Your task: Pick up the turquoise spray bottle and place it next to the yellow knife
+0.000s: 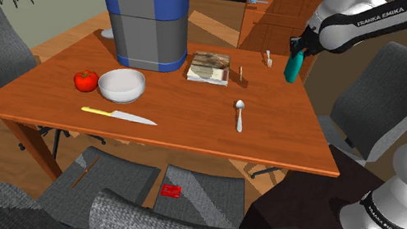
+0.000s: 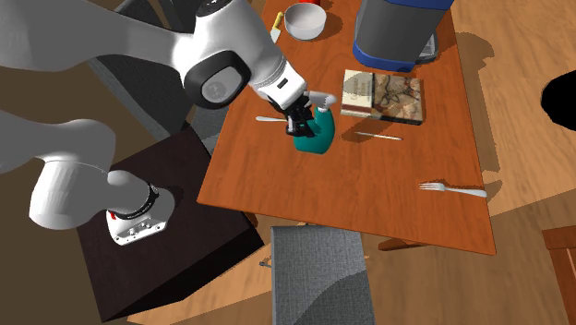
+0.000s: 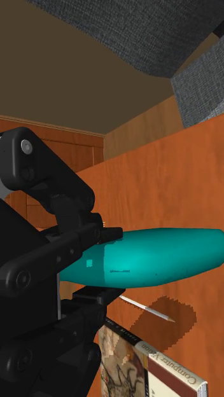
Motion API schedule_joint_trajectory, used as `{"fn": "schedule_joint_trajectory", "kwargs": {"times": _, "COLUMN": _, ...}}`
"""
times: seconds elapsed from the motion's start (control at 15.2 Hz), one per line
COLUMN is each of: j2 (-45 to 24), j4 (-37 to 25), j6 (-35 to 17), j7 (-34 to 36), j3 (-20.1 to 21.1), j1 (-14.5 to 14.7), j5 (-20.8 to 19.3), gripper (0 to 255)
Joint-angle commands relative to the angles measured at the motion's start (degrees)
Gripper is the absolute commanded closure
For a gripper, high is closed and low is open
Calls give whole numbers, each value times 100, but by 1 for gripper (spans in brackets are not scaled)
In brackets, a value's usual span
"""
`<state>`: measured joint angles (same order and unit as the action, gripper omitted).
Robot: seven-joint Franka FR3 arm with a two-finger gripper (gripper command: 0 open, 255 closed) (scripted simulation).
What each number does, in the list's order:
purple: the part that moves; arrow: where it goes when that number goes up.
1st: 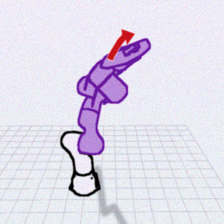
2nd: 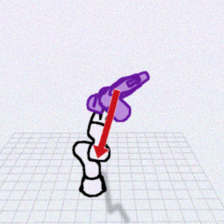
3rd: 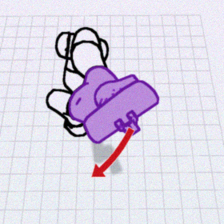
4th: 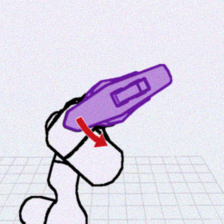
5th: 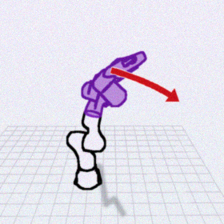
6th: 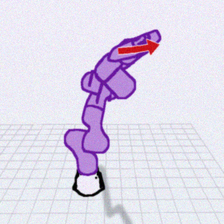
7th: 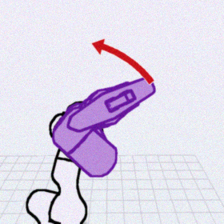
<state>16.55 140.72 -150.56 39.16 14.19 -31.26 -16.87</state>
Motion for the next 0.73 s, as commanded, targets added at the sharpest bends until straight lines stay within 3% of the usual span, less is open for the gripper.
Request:
{"fn": "schedule_joint_trajectory", "kwargs": {"times": 0.0, "j2": 97, "j4": -103, "j6": 193, "j7": -116, "j3": -42, "j1": 55, "j5": 114, "gripper": 255}}
{"fn": "schedule_joint_trajectory", "kwargs": {"times": 0.66, "j2": 379, "j4": -618, "j6": 968, "j7": -463, "j3": -165, "j1": 199, "j5": 421, "gripper": 255}}
